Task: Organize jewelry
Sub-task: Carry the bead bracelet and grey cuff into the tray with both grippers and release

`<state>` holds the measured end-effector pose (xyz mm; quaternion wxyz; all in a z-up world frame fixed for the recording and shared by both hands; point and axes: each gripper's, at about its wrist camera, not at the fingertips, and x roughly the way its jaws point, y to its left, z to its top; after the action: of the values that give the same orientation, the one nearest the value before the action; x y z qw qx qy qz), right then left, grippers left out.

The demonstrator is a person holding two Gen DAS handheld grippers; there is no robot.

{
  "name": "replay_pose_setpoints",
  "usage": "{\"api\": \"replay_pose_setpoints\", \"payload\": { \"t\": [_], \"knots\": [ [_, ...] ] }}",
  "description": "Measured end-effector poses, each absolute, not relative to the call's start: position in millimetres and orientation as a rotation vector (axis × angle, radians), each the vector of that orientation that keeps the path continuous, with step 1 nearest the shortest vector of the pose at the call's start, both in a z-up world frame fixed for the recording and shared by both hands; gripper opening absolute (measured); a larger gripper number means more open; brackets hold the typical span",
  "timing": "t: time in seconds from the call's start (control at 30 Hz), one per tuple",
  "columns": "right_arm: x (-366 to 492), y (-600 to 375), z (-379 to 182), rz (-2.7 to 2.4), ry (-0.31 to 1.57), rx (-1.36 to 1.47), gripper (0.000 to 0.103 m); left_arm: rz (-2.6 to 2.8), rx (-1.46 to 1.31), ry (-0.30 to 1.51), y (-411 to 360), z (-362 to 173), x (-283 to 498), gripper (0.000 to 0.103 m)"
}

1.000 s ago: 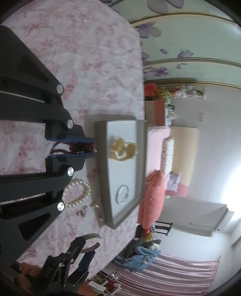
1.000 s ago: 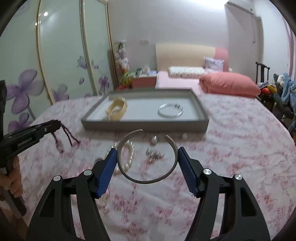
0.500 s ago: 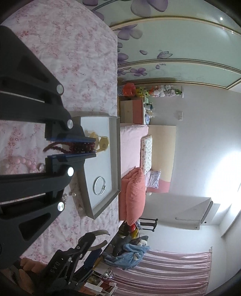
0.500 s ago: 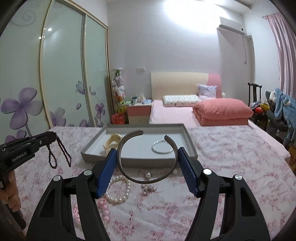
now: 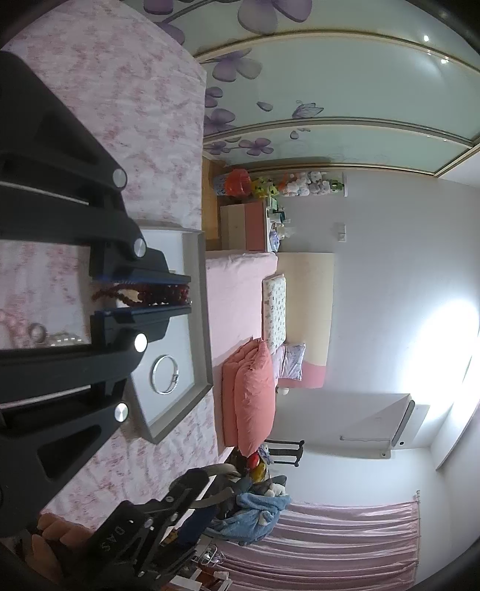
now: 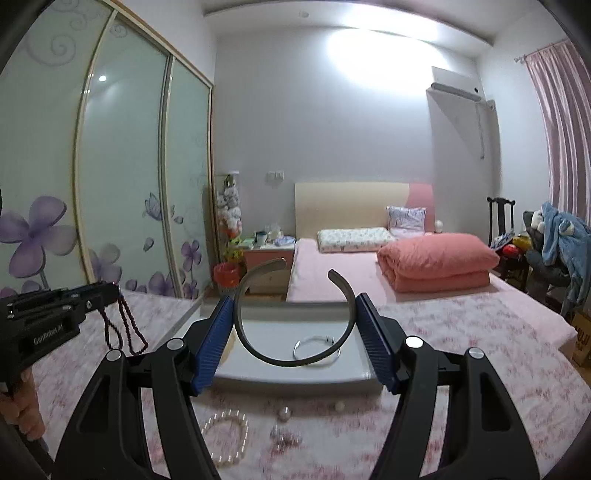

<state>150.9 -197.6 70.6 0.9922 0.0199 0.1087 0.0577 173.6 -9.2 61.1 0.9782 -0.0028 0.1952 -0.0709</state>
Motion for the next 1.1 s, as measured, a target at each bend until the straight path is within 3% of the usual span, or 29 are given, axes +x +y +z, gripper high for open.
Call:
{"api": "replay_pose_setpoints", "payload": {
  "t": [0.77, 1.1],
  "knots": [
    [250.1, -195.9, 53.6, 0.080, 0.216, 0.081, 0.067, -0.116, -0.062, 0.434, -17.2, 50.0, 291.2, 0.011],
    [293.9, -184.7, 17.3, 0.088, 0.413, 0.069, 0.067, -0.112, -0.057, 0.513, -23.9, 13.9, 328.5, 0.011]
  ]
}}
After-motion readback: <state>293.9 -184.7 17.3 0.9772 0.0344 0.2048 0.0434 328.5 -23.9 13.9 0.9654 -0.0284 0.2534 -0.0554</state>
